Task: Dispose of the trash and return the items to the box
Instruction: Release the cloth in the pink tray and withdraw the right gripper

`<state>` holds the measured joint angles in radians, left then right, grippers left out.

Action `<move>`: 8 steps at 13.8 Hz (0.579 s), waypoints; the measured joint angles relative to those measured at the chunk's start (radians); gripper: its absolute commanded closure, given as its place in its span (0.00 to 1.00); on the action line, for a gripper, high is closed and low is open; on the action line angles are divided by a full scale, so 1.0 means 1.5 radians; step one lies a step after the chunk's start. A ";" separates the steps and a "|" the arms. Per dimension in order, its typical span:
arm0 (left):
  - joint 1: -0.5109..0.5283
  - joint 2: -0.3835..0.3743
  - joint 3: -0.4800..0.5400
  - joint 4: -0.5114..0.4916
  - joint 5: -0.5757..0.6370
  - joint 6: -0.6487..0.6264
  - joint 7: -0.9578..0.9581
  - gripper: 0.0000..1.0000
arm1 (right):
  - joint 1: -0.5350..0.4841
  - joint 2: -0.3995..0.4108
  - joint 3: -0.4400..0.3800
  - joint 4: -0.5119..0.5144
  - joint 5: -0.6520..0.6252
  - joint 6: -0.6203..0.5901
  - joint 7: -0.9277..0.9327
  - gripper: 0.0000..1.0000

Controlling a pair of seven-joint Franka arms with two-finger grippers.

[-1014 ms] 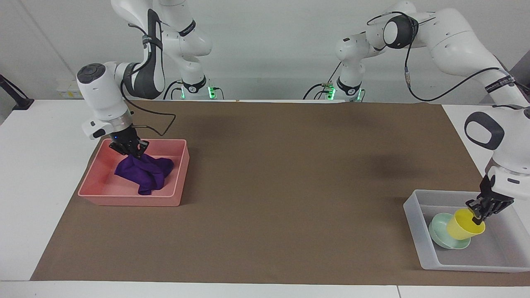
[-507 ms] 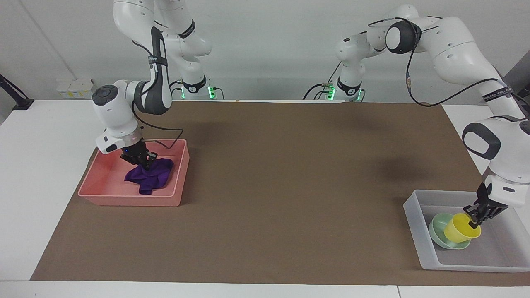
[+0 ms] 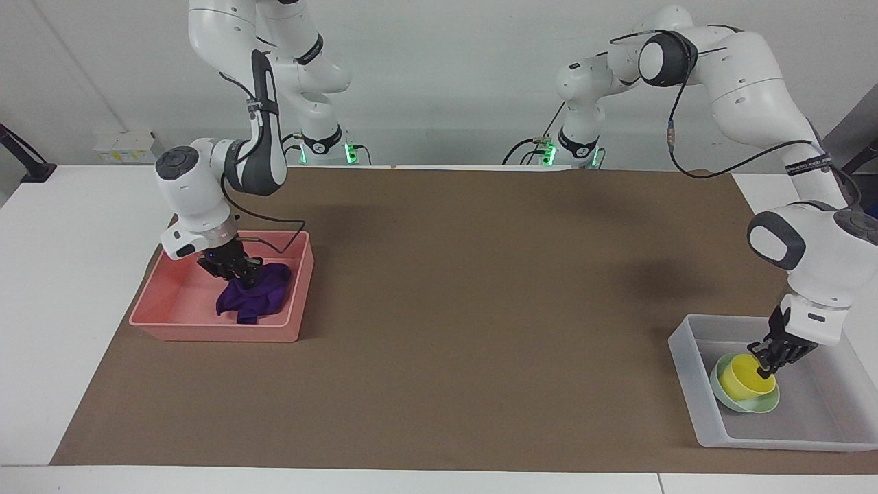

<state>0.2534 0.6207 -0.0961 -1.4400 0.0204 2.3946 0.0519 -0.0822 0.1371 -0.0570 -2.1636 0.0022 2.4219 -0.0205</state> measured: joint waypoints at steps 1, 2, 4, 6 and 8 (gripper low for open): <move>0.000 -0.003 0.000 -0.004 0.000 0.000 0.001 0.22 | 0.000 -0.004 0.002 0.017 0.000 -0.019 0.000 0.00; 0.000 -0.005 0.000 -0.006 0.000 -0.001 0.001 0.17 | 0.000 -0.008 0.004 0.035 0.000 -0.042 0.003 0.00; 0.000 -0.006 0.000 -0.006 0.000 -0.003 0.004 0.00 | 0.002 -0.020 0.008 0.069 0.000 -0.084 0.020 0.00; 0.000 -0.019 -0.003 -0.004 0.000 -0.006 0.006 0.00 | 0.018 -0.039 0.010 0.083 0.000 -0.120 0.049 0.00; -0.002 -0.051 -0.006 -0.006 0.000 -0.033 0.021 0.00 | 0.034 -0.064 0.011 0.086 0.000 -0.155 0.074 0.00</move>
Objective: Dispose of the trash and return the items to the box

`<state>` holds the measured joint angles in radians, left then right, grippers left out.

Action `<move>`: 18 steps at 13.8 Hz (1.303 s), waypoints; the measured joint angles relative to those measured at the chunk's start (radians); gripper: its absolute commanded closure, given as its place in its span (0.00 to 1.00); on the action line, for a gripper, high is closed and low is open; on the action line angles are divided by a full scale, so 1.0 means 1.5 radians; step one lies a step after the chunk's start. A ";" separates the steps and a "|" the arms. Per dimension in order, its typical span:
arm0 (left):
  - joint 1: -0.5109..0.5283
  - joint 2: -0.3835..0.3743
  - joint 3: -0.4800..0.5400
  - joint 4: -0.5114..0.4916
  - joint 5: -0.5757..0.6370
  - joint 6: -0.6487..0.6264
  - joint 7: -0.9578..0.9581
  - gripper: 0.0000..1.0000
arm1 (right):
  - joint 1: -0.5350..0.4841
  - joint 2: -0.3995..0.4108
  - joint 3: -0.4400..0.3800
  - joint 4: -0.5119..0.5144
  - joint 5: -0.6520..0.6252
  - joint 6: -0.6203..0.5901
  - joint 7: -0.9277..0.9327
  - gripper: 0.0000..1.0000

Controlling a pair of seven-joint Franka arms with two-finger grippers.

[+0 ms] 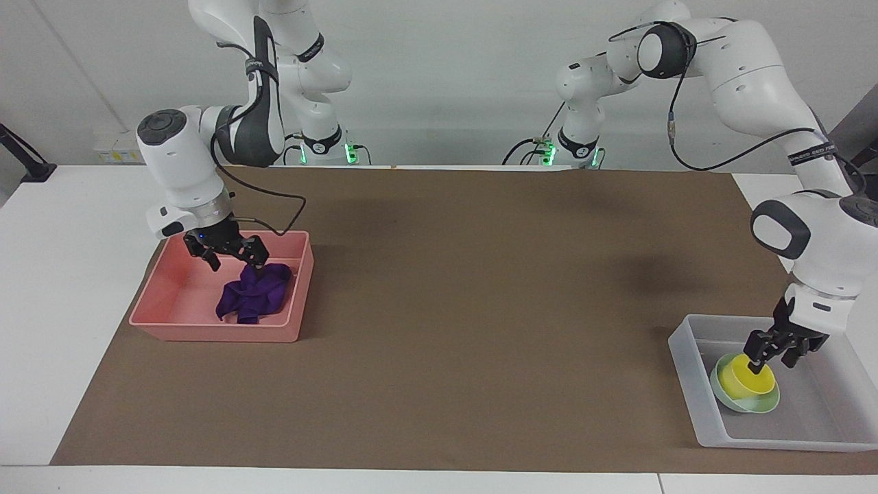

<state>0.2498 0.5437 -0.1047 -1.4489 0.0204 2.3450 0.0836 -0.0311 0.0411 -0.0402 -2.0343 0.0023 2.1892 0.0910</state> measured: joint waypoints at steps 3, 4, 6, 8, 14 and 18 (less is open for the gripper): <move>-0.009 -0.091 -0.003 -0.058 0.000 -0.033 0.042 0.00 | 0.040 -0.037 0.001 0.001 0.000 -0.045 0.050 0.00; -0.011 -0.124 -0.004 -0.091 0.000 -0.037 0.047 0.00 | 0.049 -0.045 0.002 0.006 0.000 -0.062 0.057 0.00; -0.028 -0.195 -0.005 -0.170 0.000 -0.041 0.049 0.00 | 0.051 -0.057 0.001 0.048 0.000 -0.135 0.057 0.00; -0.052 -0.259 -0.006 -0.243 0.000 -0.042 0.049 0.00 | 0.051 -0.063 0.000 0.109 0.000 -0.217 0.055 0.00; -0.125 -0.425 -0.007 -0.397 0.000 -0.082 0.012 0.00 | 0.042 -0.073 -0.007 0.247 0.000 -0.389 0.007 0.00; -0.139 -0.439 -0.007 -0.345 0.000 -0.189 -0.003 0.00 | 0.040 -0.073 -0.009 0.288 0.000 -0.435 -0.041 0.00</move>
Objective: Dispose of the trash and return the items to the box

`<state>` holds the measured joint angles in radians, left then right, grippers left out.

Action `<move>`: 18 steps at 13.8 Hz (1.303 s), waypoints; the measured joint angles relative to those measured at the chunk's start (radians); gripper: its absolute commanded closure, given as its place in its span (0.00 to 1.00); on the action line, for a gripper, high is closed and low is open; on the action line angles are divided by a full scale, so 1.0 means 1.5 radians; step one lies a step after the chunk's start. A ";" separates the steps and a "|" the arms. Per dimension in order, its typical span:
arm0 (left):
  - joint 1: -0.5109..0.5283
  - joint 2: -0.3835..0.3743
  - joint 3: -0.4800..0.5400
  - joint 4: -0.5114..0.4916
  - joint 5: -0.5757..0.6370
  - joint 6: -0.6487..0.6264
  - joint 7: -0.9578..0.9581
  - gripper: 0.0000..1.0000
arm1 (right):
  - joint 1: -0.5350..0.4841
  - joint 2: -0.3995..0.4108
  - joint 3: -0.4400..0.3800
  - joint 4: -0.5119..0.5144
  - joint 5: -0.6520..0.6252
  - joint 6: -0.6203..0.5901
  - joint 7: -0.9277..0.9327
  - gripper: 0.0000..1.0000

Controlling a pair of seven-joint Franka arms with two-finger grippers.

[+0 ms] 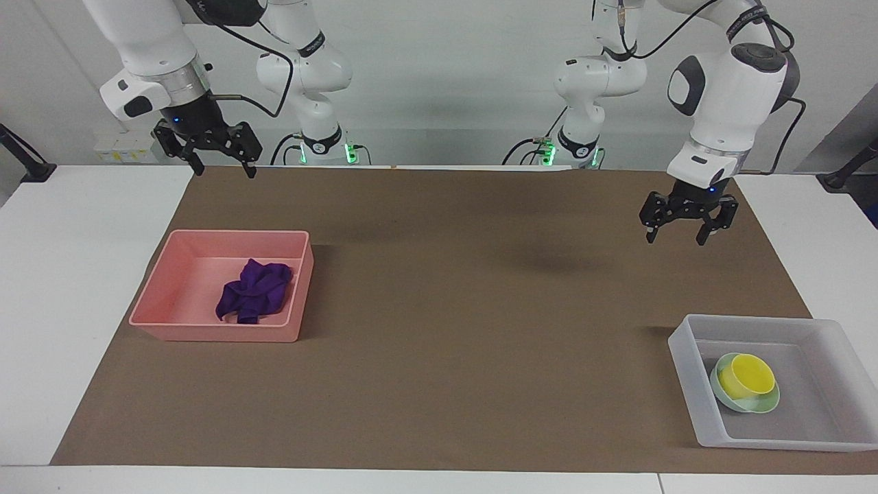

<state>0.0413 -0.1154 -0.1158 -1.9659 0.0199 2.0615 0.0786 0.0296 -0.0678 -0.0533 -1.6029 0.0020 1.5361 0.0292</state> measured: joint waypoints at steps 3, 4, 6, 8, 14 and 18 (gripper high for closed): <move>0.000 0.031 0.001 0.114 0.000 -0.112 0.000 0.00 | -0.012 0.004 -0.001 0.000 0.000 0.001 -0.022 0.00; 0.000 0.041 0.001 0.137 0.000 -0.134 0.000 0.00 | -0.017 0.006 -0.001 0.000 0.000 0.002 -0.028 0.00; 0.000 0.045 0.001 0.148 0.000 -0.167 0.000 0.00 | -0.022 0.008 -0.001 -0.003 0.000 0.016 -0.034 0.00; 0.000 0.045 0.001 0.148 0.000 -0.182 0.000 0.00 | -0.021 0.010 0.001 -0.011 0.000 0.034 -0.034 0.00; 0.003 0.043 0.006 0.148 0.000 -0.197 -0.003 0.00 | -0.018 0.011 0.003 -0.016 0.000 0.038 -0.028 0.00; 0.003 0.042 0.007 0.149 0.000 -0.202 -0.004 0.00 | -0.017 0.011 0.004 -0.016 0.000 0.038 -0.022 0.00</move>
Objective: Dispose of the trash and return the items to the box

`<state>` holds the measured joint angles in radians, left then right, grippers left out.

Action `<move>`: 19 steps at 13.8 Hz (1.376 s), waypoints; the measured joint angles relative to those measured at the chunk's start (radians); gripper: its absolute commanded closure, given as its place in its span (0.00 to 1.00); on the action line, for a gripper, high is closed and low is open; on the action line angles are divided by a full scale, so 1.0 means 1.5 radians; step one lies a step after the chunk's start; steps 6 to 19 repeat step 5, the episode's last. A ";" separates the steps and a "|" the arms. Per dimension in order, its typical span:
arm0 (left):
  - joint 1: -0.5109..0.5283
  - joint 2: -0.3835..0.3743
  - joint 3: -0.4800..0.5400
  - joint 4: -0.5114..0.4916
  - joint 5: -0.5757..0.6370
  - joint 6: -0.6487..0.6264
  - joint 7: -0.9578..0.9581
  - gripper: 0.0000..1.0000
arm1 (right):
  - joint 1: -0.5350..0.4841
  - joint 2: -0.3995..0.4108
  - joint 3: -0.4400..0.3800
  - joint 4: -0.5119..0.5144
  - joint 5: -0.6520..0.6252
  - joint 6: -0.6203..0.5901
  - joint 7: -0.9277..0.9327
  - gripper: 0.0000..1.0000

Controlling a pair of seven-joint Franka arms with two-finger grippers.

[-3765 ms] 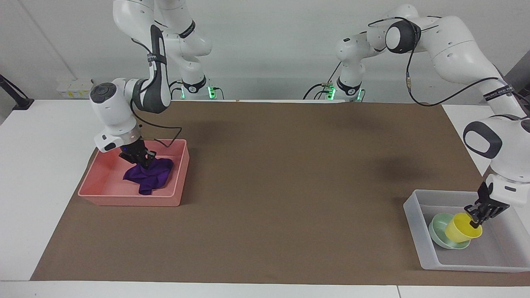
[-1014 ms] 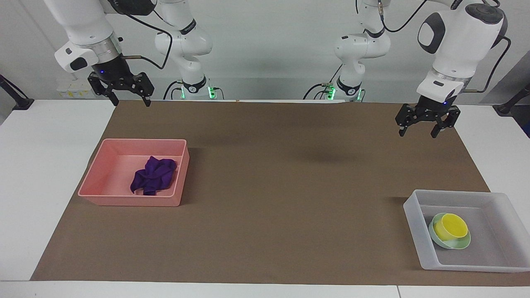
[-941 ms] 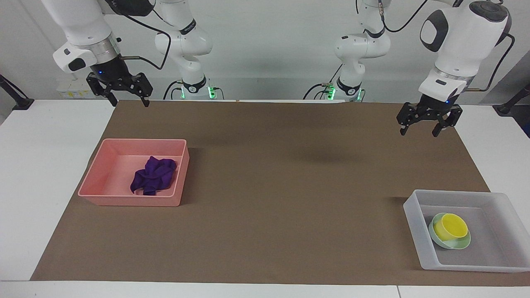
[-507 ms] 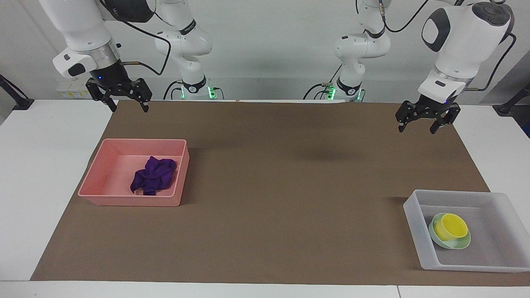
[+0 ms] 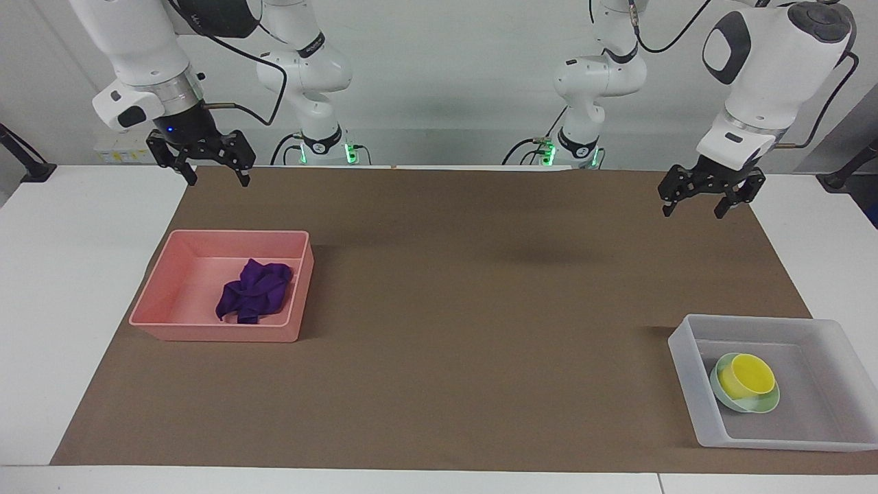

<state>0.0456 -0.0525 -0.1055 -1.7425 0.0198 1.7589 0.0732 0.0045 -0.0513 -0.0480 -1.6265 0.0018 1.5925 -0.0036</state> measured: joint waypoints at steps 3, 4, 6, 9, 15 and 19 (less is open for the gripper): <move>0.000 0.000 0.001 0.002 -0.001 -0.004 0.000 0.00 | -0.003 0.000 0.000 0.000 0.000 -0.001 0.000 0.00; 0.000 0.000 0.002 0.003 -0.002 -0.004 0.000 0.00 | -0.003 0.000 0.000 -0.001 0.000 -0.002 0.001 0.00; 0.000 0.000 0.002 0.003 -0.002 -0.005 0.000 0.00 | -0.003 0.000 0.000 -0.001 0.000 -0.003 0.001 0.00; 0.000 0.000 0.002 0.003 -0.002 -0.005 0.000 0.00 | -0.003 0.000 0.000 -0.001 0.000 -0.003 0.001 0.00; 0.000 0.000 0.002 0.003 -0.002 -0.005 0.000 0.00 | -0.003 0.000 0.000 -0.001 0.000 -0.003 0.001 0.00; 0.000 0.000 0.002 0.003 -0.002 -0.005 0.000 0.00 | -0.003 0.000 0.000 -0.001 0.000 -0.003 0.001 0.00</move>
